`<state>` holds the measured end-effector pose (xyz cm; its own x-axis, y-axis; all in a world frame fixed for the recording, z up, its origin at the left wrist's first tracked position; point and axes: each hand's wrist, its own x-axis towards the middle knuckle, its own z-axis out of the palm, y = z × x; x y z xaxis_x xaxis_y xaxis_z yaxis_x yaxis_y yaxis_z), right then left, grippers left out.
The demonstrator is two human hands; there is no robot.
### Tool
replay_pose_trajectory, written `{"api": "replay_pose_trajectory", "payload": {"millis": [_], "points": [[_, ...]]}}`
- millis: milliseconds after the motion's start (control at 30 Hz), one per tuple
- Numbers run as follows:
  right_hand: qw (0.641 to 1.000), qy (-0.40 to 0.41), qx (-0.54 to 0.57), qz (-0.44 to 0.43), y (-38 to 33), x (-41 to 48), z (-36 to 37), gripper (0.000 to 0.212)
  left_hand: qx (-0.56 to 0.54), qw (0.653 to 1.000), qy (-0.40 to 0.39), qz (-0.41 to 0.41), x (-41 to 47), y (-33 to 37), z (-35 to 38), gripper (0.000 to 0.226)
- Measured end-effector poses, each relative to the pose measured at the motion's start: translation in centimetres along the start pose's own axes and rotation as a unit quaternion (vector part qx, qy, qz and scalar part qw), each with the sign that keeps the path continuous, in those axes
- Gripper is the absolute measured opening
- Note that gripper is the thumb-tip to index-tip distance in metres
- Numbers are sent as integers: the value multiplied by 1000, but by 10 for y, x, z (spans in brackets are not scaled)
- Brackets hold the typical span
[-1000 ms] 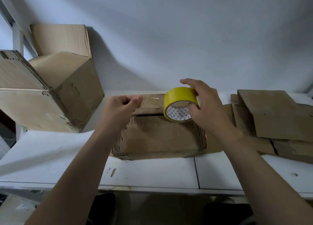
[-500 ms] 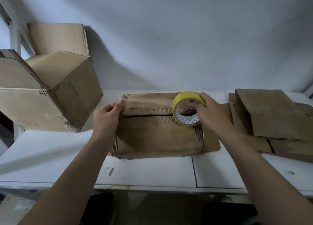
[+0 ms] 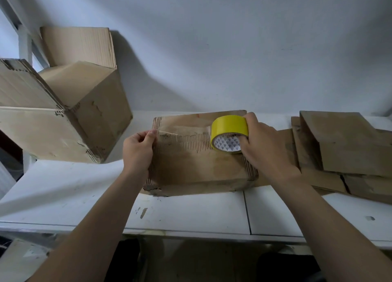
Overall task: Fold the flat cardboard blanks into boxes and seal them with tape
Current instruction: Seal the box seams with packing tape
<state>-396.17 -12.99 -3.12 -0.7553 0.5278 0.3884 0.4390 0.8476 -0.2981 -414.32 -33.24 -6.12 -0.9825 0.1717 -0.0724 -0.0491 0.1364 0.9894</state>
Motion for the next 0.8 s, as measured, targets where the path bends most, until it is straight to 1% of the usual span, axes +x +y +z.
{"api": "replay_pose_trajectory", "payload": {"millis": [67, 133, 267, 400, 500, 600, 700, 800], "points": [[999, 1, 51, -3, -3, 0, -1, 25, 5, 1000, 1, 3, 1, -1, -1, 22], [998, -3, 70, 2, -4, 2, -2, 21, 17, 1000, -2, 7, 1, -2, 0, 24], [1000, -17, 23, -5, 0, 10, 2, 19, 1, 1000, 9, 0, 2, -4, 1, 26], [998, -44, -36, -21, 2, 11, 7, 20, -7, 1000, 22, 11, 1, -4, 4, 29], [997, -50, -54, -20, 1, 10, 7, 23, -12, 1000, 13, 14, 4, -5, 1, 28], [998, -39, -47, 2, -2, 9, 8, 23, 14, 999, -8, 39, 7, -1, -8, 23], [999, -28, -35, 1, -8, 7, 11, 33, 58, 996, -25, 68, 9, 3, -20, 18], [998, -37, -46, 2, -12, 7, 13, 47, 94, 992, -37, 70, 13, 5, -32, 19]]}}
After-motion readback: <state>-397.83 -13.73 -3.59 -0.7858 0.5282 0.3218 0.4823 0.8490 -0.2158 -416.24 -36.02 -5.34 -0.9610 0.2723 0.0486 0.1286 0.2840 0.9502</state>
